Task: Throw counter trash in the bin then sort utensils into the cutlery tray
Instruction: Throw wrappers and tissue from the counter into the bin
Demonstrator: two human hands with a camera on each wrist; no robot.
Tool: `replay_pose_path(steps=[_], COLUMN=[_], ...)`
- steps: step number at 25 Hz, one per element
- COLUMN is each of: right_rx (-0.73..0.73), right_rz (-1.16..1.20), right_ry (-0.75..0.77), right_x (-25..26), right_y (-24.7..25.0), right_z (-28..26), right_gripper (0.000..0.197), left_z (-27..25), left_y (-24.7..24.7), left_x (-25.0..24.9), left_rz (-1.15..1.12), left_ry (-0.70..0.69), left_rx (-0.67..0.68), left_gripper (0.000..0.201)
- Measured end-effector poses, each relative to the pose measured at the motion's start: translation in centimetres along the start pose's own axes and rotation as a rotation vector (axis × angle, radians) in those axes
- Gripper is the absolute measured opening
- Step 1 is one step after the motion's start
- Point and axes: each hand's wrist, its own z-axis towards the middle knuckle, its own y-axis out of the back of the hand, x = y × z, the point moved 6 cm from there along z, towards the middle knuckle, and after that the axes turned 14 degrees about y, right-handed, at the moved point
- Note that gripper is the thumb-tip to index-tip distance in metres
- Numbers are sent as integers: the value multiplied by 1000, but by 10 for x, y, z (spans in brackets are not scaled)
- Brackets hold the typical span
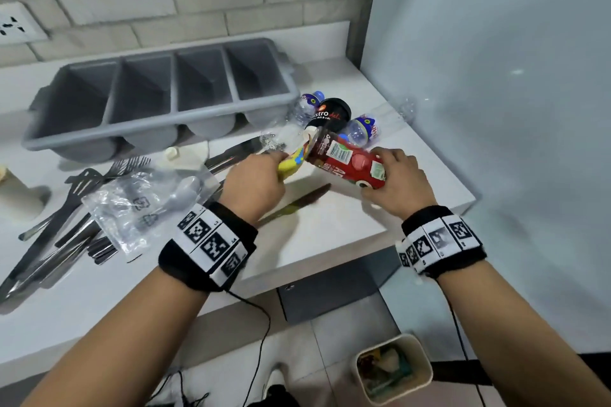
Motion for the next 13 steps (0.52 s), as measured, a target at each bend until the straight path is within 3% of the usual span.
replay_pose_path(steps=[3, 5, 11, 13], right_rx=[-253, -385, -463, -447], right_rz=[260, 454, 953, 1075], right_ry=[-110, -226, -796, -1010], right_x=[-21, -44, -116, -127], right_y=[13, 2, -121, -164], right_z=[-79, -140, -307, -341], right_gripper=[64, 58, 32, 34], left_z=[-55, -81, -135, -145], left_y=[-1, -31, -211, -261], left_x=[-35, -56, -95, -91], left_rz=[-270, -420, -364, -372], left_ry=[-96, -99, 25, 88], left_rx=[77, 213, 691, 767], left_gripper=[43, 39, 34, 32])
